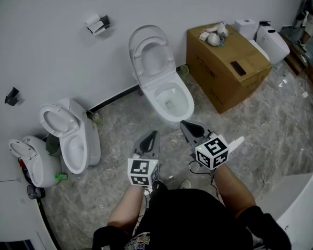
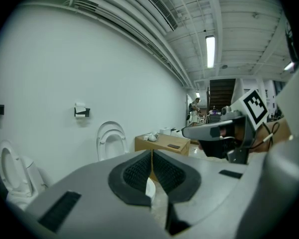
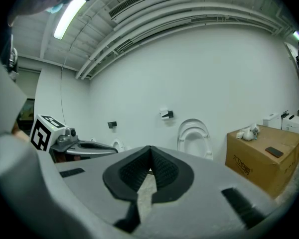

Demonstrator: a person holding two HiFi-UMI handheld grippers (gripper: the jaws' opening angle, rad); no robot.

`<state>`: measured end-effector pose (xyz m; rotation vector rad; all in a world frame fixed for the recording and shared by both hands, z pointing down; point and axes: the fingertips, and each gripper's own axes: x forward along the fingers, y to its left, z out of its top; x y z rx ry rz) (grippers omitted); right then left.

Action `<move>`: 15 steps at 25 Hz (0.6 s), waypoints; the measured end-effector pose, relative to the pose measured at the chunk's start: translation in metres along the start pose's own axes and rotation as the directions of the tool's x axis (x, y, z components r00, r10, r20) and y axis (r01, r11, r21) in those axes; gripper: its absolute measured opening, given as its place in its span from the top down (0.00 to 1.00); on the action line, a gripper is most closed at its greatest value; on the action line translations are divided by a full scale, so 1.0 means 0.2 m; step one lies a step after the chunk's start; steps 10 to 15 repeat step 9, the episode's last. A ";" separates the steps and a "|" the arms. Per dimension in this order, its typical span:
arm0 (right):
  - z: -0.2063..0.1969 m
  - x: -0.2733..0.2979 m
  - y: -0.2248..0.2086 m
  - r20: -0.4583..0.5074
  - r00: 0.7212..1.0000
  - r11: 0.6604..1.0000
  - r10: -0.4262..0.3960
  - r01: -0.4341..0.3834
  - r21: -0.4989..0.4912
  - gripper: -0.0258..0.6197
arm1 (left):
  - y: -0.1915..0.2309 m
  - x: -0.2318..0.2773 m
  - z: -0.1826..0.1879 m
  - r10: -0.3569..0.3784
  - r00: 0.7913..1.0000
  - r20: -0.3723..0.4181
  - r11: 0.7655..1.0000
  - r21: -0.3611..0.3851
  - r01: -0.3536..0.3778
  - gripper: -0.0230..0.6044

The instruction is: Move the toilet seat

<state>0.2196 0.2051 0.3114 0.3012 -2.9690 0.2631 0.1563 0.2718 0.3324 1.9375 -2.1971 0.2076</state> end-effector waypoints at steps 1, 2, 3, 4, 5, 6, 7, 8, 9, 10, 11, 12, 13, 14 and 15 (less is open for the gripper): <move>0.00 0.00 0.00 0.001 1.000 1.000 0.000 0.000 0.000 0.95 | 0.00 0.00 0.00 0.001 1.000 0.001 1.000 -0.001 -0.001 0.94; 0.01 0.00 -0.01 0.002 1.000 1.000 0.001 -0.001 0.000 0.95 | 0.00 0.01 0.00 0.001 1.000 0.001 1.000 -0.002 -0.001 0.94; 0.01 0.00 -0.01 0.002 1.000 1.000 0.002 -0.002 0.001 0.95 | 0.00 0.01 0.00 0.002 1.000 0.001 1.000 -0.003 -0.002 0.94; 0.01 0.00 -0.01 0.002 1.000 1.000 0.002 -0.002 0.001 0.95 | 0.00 0.01 0.00 0.004 1.000 0.001 1.000 -0.004 -0.004 0.94; 0.01 0.00 -0.01 0.001 1.000 1.000 0.003 -0.003 0.000 0.95 | 0.00 0.01 0.00 0.004 1.000 0.001 1.000 -0.004 -0.004 0.94; 0.00 0.00 -0.01 0.000 1.000 1.000 0.003 -0.003 0.001 0.95 | 0.00 0.01 0.00 0.003 1.000 0.000 1.000 -0.005 -0.003 0.94; 0.00 0.00 -0.01 -0.001 1.000 1.000 0.003 -0.003 0.001 0.95 | 0.00 0.01 0.00 0.002 1.000 -0.001 1.000 -0.005 -0.002 0.94; 0.00 0.00 -0.01 -0.001 1.000 1.000 0.002 -0.002 0.001 0.95 | 0.00 0.01 0.00 0.000 1.000 -0.001 1.000 -0.005 0.000 0.94; 0.00 0.00 -0.02 -0.001 1.000 1.000 0.002 -0.002 0.002 0.95 | 0.00 0.02 0.00 -0.001 1.000 -0.002 1.000 -0.005 0.001 0.94; 0.00 0.00 -0.02 -0.001 1.000 1.000 0.002 -0.002 0.002 0.95 | 0.00 0.02 0.00 -0.001 1.000 -0.002 1.000 -0.005 0.001 0.94; 0.00 0.00 -0.02 -0.001 1.000 1.000 0.002 -0.002 0.002 0.95 | 0.00 0.02 0.00 -0.001 1.000 -0.002 1.000 -0.005 0.001 0.94; 0.00 0.00 -0.02 -0.001 1.000 1.000 0.002 -0.002 0.002 0.95 | 0.00 0.02 0.00 -0.001 1.000 -0.002 1.000 -0.005 0.001 0.94; 0.00 0.00 -0.02 -0.001 1.000 1.000 0.002 -0.002 0.002 0.95 | 0.00 0.02 0.00 -0.001 1.000 -0.002 1.000 -0.005 0.001 0.94; 0.00 0.00 -0.02 -0.001 1.000 1.000 0.002 -0.002 0.002 0.95 | 0.00 0.02 0.00 -0.001 1.000 -0.002 1.000 -0.005 0.001 0.94; 0.00 0.00 -0.02 -0.001 1.000 1.000 0.002 -0.002 0.002 0.95 | 0.00 0.02 0.00 -0.001 1.000 -0.002 1.000 -0.005 0.001 0.94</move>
